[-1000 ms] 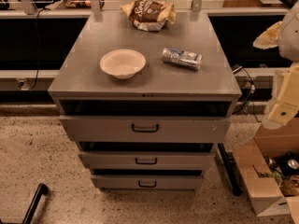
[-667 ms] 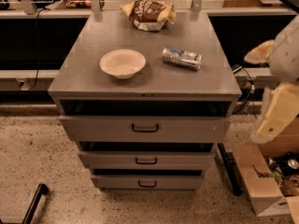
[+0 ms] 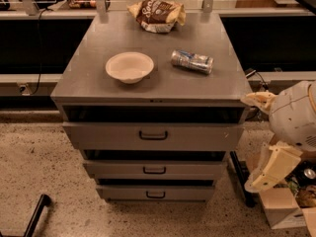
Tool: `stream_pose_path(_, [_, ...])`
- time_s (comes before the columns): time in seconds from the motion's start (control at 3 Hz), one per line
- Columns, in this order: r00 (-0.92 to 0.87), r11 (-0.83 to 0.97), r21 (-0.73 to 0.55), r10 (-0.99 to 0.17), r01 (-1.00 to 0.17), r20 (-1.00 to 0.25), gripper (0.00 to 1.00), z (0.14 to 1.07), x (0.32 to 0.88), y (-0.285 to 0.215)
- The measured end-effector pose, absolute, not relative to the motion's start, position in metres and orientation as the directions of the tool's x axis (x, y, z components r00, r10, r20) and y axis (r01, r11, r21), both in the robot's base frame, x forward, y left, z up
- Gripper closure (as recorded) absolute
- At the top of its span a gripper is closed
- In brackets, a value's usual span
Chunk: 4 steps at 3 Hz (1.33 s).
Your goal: Open middle drawer
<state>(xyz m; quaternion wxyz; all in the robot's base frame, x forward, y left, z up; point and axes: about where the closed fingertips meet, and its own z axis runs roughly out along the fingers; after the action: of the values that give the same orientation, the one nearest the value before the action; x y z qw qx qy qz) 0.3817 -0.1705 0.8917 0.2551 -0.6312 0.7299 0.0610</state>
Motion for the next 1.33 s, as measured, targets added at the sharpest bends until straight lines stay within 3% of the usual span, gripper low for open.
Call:
stream_pose_path(0.67, [-0.098, 0.209, -0.193, -0.878, -0.959, -0.469, 0.00, 0.849, 0.390, -0.172])
stream_pose_path(1.0, [-0.145, 0.253, -0.093, -0.777, -0.963, -0.612, 0.00, 0.729, 0.377, -0.162])
stream_pose_path(1.33, [-0.121, 0.276, -0.104, -0.689, -0.956, -0.715, 0.00, 0.668, 0.378, -0.159])
